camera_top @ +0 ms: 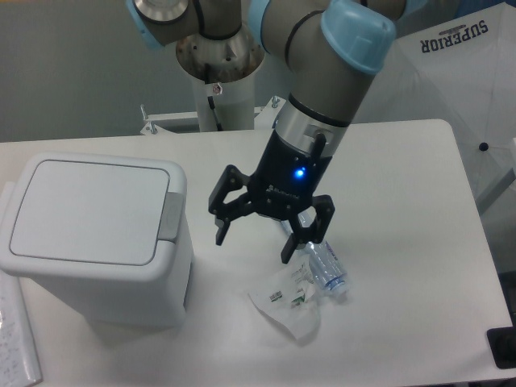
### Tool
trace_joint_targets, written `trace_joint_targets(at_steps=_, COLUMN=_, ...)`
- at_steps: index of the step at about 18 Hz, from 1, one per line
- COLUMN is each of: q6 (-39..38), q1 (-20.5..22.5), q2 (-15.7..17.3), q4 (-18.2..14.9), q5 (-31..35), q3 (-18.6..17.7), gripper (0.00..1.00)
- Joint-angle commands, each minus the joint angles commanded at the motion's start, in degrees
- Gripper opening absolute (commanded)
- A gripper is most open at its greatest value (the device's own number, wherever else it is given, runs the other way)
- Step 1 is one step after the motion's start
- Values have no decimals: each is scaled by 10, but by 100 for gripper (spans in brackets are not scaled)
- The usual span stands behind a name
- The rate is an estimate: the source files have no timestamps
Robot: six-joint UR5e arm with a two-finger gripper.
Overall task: Open the trash can
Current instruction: 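Move the open gripper over toward the white trash can lid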
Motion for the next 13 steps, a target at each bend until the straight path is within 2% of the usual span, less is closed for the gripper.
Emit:
trace_joint_targets(at_steps=4, q6=-6, q1=-8, q2=10, q4=0, q5=0, q3=-9, gripper=100)
trace_joint_targets(at_steps=8, q6=2, q1=-8, q2=32, q4=5, q5=1, q3=-43, gripper=100)
trace_joint_targets(at_steps=11, q6=-6, q1=-8, q2=32, q4=35, q5=1, q3=-52, gripper=100)
trace_joint_targets(at_steps=13, q6=-6, q1=-16, q2=32, q4=43, q5=2, q3=-64, gripper=100)
